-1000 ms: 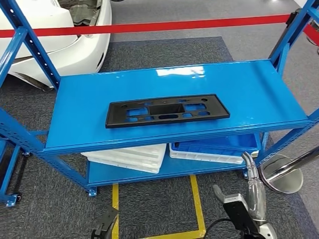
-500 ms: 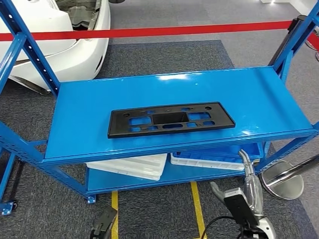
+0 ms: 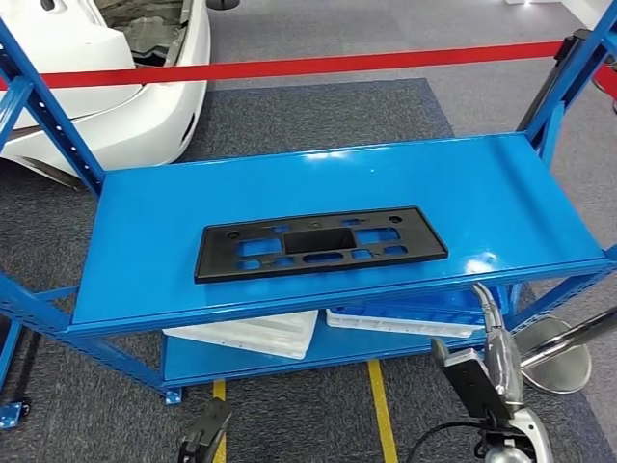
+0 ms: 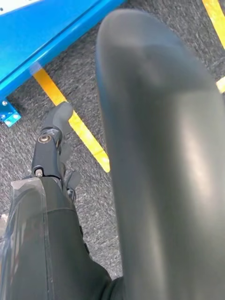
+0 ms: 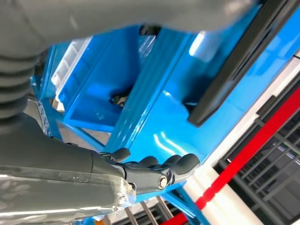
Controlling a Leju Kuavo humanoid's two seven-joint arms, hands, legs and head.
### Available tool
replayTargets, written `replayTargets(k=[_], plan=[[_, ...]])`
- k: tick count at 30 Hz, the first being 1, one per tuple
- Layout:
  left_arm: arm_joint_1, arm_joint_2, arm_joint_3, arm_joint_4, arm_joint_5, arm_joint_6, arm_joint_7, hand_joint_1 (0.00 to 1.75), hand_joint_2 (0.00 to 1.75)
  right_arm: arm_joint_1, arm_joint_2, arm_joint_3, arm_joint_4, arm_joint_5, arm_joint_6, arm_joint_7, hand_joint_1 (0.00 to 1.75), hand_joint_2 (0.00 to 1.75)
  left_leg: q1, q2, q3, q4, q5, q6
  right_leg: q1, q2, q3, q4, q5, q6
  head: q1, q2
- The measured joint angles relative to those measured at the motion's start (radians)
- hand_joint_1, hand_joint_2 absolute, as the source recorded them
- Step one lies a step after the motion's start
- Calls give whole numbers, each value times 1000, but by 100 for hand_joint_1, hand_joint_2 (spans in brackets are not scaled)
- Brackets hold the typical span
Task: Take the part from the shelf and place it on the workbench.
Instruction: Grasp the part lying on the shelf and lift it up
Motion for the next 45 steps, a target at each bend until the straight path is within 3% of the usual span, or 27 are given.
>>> replayTargets(k=[2,4,5,6,7,9,10,11,15,17,19,20,21,22,24,25,26,28,31,33,35,36,37,39,41,45], plan=[[-4,0,0,0,0,0,0,0,0,-4,0,0,3,2,1,-1,0,0,1,1,-38,79,-38,-8,-4,-2,11,-8,-2,-9,-2,0],[-2,0,0,0,0,0,0,0,0,-6,0,0,8,2,3,-1,0,0,3,1,-115,211,-83,-15,-4,-3,17,-9,-9,-14,-2,0],[0,0,0,0,0,0,0,0,0,-6,0,0,11,2,4,-1,0,0,3,1,-145,255,-87,-17,-4,-2,21,-9,-12,-15,-2,0],[2,0,0,0,0,0,0,0,0,-6,0,0,13,2,4,-1,0,0,4,1,-158,263,-71,-18,-5,-1,26,-9,-16,-15,-2,0],[2,0,0,0,0,0,0,0,0,-5,0,0,15,3,4,0,0,0,5,1,-151,230,-35,-18,-5,0,33,-9,-21,-13,-2,0],[1,1,0,0,0,0,1,0,0,-6,1,-1,18,6,5,-1,0,0,6,1,-104,105,46,-14,-4,2,51,-8,-34,-6,-2,0],[0,1,0,0,-1,0,1,0,0,-6,1,-1,19,9,5,-1,0,0,5,2,-81,52,66,-10,-2,2,57,-7,-40,0,-2,0],[-1,2,0,0,-2,0,1,0,0,-7,1,-2,19,12,6,-1,0,0,3,2,-67,21,73,-5,-1,2,60,-6,-44,6,-1,0],[0,2,1,0,-3,0,2,0,0,-10,1,-4,18,19,7,-3,0,0,2,0,-55,1,62,19,-4,0,62,-2,-58,27,-1,0],[-1,2,1,0,-5,0,2,0,0,-12,1,-4,17,23,7,-4,0,0,7,1,-47,-4,60,28,-5,-1,29,71,-96,38,1,0],[-2,1,1,0,-6,0,2,0,0,-12,1,-4,18,28,8,-4,0,0,8,1,-42,-5,54,32,-8,-1,-50,209,-147,45,2,0],[-2,1,1,0,-7,0,2,0,0,-10,1,-4,18,31,8,-4,0,0,8,1,-40,-4,51,33,-9,-1,-87,264,-157,46,2,0],[-1,1,1,0,-8,0,3,0,0,-8,1,-4,19,33,8,-4,0,0,8,0,-36,-4,47,33,-9,-1,-107,282,-147,47,2,0],[-1,1,1,0,-10,0,3,0,0,-7,1,-4,19,35,8,-4,0,0,8,-1,-30,-4,42,32,-9,-1,-107,260,-115,46,2,0],[-1,1,1,0,-15,-1,3,0,0,-7,1,-4,20,39,8,-4,0,0,8,-3,-11,-5,30,27,-9,-1,-60,132,-29,40,2,0],[-2,1,1,0,-17,-1,3,0,0,-7,1,-4,20,40,8,-3,0,0,7,-4,-4,-6,25,23,-6,-1,-35,72,0,35,2,0],[-2,1,1,0,-17,-1,3,0,0,-7,1,-4,20,42,8,-3,0,0,6,-4,0,-7,20,18,-4,-1,-18,33,12,29,2,0],[-2,1,1,0,-17,-2,4,0,0,-6,1,-4,20,45,8,-2,0,0,4,-4,2,-13,17,7,1,0,-11,13,4,18,2,0],[-4,1,1,0,-17,-3,4,0,0,-7,1,-4,17,49,7,-2,0,0,4,-2,1,4,-3,-9,-5,0,4,-3,0,1,0,0],[-6,1,1,0,-18,-5,3,0,0,-10,1,-4,17,51,7,-2,0,0,4,-2,-48,103,-49,-15,-7,-2,15,-9,-5,-10,-2,0],[-4,1,1,0,-18,-8,4,0,0,-10,1,-4,17,54,7,-1,0,0,4,-2,-125,233,-90,-18,-6,-2,22,-9,-12,-16,-2,0],[-2,2,1,0,-18,-9,4,0,0,-9,1,-4,18,55,7,-1,0,0,4,-2,-149,264,-86,-18,-6,-1,27,-9,-17,-16,-2,0],[0,2,1,0,-19,-9,5,0,0,-9,1,-4,18,57,7,0,0,0,4,-2,-155,254,-60,-17,-6,1,34,-9,-22,-16,-2,0],[-1,2,1,0,-21,-9,5,0,0,-8,1,-4,18,62,7,1,0,0,4,-2,-116,139,28,-10,-6,3,55,-9,-35,-12,-2,0],[-3,1,1,0,-21,-7,8,0,0,-10,1,-4,18,67,7,2,0,0,0,-2,-71,32,79,0,-3,4,69,-8,-48,-2,-2,0],[-3,1,2,0,-25,8,23,0,0,-13,-1,-3,18,85,7,7,0,0,-3,-4,-55,-4,74,7,0,4,72,-8,-54,1,0,0]])
